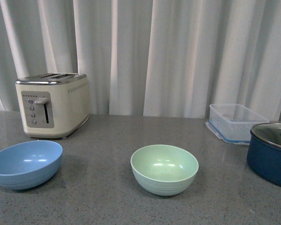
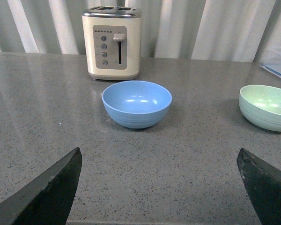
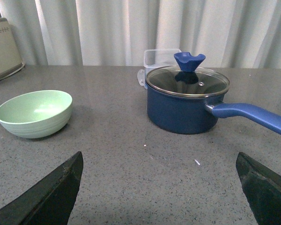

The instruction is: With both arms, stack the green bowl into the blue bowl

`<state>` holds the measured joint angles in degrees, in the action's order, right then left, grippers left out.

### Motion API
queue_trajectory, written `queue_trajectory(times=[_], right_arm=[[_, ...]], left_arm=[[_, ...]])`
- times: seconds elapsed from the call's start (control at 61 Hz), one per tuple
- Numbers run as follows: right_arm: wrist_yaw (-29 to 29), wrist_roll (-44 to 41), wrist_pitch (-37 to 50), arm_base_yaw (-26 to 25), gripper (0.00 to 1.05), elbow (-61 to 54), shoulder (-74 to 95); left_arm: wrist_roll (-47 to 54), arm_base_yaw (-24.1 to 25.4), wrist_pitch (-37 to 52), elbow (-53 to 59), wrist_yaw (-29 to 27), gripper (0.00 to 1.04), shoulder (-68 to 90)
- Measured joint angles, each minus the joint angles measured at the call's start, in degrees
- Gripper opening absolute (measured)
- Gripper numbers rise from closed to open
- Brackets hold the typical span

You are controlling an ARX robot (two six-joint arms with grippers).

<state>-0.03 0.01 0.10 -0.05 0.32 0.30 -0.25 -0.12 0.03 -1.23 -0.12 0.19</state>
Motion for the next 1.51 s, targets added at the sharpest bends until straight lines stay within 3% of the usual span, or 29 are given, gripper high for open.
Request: queue_trajectory(times=[0.443,0.525,0.574,0.836,1.0,1.197,1.508], right_arm=[[0.0,0.0,0.0,0.0,0.95,0.0,0.0],[0.0,0.0,0.0,0.0,0.95,0.0,0.0],[-0.1,0.0,0.0,0.0,0.95,0.0,-0.1],[0.0,0.0,0.0,0.0,0.95,0.0,-0.1],[0.0,0.0,0.0,0.0,0.95,0.0,-0.1],[0.0,0.0,0.0,0.0,0.95,0.0,-0.1],[0.0,0.0,0.0,0.0,0.95,0.0,-0.1]], left_arm=[[0.0,-0.1,-0.2,-0.1,-0.5,0.98,0.1],[-8.0,-4.5,-19.6,-8.3,-18.6,0.98,13.2],[-10.2,-3.1,-25.5,-11.3,-23.5,0.98,21.5],[-9.1,7.8,-11.3,-19.0,-14.3,0.98,39.7],[-7.9,11.0,-4.8,-27.1,-9.3,0.98,53.3],[-7.6,11.3,-4.3,-43.0,-7.5,0.98,72.6],[-9.3,9.2,-4.6,-55.1,-7.6,0.98,87.4]])
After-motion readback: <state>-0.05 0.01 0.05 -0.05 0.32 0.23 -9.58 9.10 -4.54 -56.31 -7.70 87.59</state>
